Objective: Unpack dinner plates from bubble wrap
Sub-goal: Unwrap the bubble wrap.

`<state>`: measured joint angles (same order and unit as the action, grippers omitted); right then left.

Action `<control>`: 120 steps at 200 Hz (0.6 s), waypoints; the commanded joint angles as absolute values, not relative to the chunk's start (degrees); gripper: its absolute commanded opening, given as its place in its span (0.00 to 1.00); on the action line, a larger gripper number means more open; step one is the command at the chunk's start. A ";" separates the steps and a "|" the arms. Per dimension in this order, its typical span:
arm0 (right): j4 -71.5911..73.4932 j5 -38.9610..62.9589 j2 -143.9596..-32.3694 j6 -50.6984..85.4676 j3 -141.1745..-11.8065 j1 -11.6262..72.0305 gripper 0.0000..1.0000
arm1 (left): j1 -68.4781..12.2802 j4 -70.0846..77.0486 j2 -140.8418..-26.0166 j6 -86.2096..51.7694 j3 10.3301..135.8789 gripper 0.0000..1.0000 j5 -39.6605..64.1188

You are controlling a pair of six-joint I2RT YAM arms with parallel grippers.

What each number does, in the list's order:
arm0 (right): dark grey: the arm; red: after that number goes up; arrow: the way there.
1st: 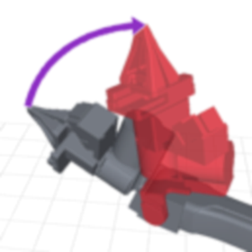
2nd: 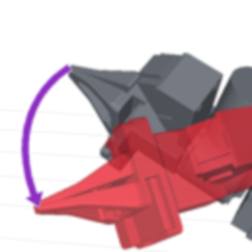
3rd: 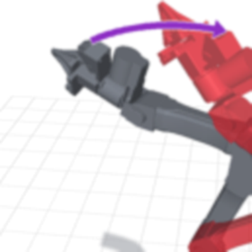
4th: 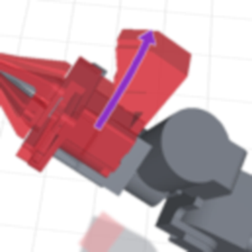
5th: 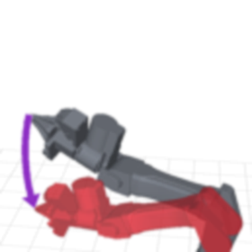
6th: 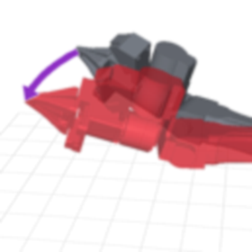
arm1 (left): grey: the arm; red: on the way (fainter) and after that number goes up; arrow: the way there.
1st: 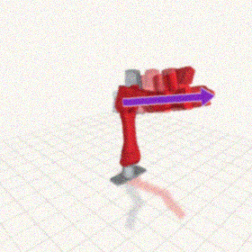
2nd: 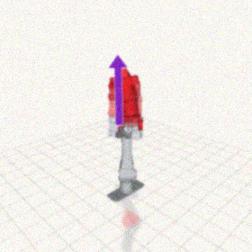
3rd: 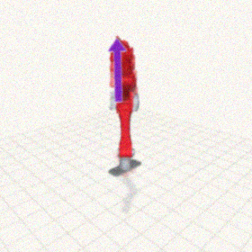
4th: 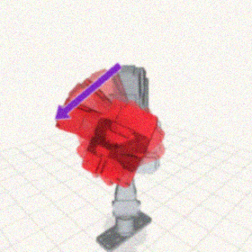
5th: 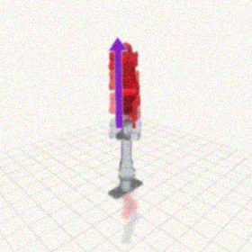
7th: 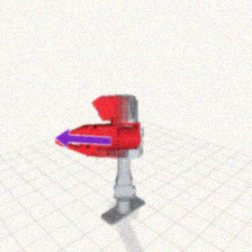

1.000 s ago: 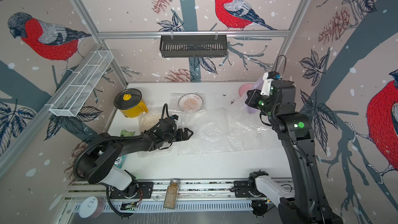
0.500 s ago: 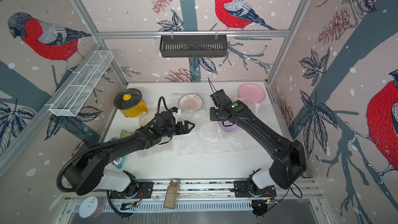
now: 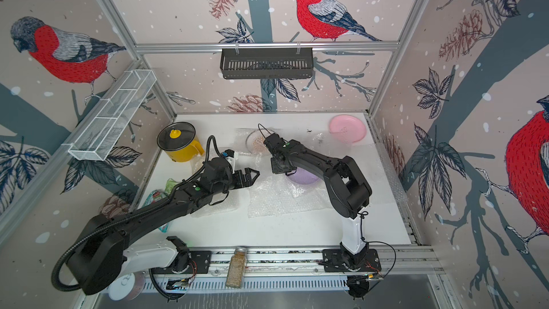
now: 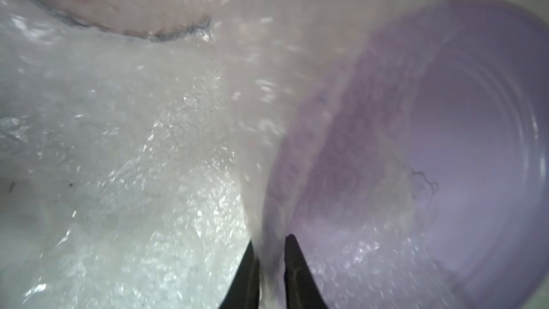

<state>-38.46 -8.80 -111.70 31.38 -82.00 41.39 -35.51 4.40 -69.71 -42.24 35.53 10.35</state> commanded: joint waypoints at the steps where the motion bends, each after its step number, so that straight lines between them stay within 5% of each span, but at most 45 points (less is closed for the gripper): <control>1: -35.97 -8.38 -113.02 33.00 -82.41 42.01 0.28 | -35.31 3.58 -69.05 -42.95 35.06 0.97 9.05; 75: -30.63 -1.21 -98.52 32.00 -82.14 40.16 0.70 | -35.72 8.56 -69.47 -43.08 33.89 0.98 16.18; 120: -30.82 -5.09 -81.15 31.20 -72.06 28.61 0.89 | -44.02 9.62 -78.88 -42.74 40.54 0.98 13.08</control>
<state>-30.44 -3.14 -87.83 31.77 -77.71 34.39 -40.80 7.05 -74.41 -43.11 36.51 14.61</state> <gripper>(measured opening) 0.873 0.976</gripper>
